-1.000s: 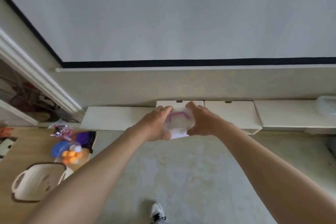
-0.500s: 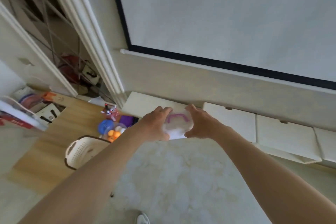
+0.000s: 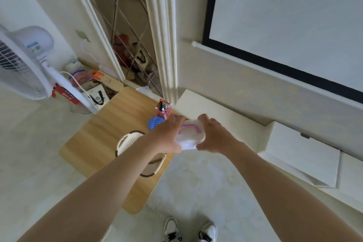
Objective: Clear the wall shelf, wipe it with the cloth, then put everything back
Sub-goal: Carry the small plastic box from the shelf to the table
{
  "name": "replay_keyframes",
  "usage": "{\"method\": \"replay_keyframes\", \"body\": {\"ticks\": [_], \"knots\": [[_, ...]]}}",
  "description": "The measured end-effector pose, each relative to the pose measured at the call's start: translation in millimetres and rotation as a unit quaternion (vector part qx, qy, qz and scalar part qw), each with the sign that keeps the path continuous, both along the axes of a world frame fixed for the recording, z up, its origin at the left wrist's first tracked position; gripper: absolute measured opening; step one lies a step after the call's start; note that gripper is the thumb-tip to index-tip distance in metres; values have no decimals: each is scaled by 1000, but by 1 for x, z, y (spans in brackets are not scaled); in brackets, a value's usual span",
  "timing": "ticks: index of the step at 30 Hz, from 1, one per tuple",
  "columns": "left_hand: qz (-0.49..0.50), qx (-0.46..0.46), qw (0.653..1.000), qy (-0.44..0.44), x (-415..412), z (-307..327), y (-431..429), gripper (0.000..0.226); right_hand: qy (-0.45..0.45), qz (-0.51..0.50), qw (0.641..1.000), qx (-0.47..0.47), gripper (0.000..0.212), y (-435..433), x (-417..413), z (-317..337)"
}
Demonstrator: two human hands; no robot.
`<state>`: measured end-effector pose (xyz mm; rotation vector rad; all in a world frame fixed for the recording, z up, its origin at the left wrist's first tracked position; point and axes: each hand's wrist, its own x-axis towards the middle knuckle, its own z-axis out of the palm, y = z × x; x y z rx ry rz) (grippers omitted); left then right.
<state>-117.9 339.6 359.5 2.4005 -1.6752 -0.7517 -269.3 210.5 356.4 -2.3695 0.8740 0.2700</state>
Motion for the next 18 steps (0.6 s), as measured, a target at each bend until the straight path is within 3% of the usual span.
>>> {"method": "replay_keyframes", "body": {"ticks": [2,6,14,18], "knots": [[25,6,1000,-10,3,1,6,78,1,27,1000,0,76,0,12,1],[68,12,997,-35,15,9,17,83,-11,77,997,4,79,1,39,4],[134,18,990,-33,84,-5,14,75,-1,130,992,3,91,-13,125,-9],[175,0,984,-20,149,-37,-3,65,12,146,989,-19,87,-34,199,-32]]}}
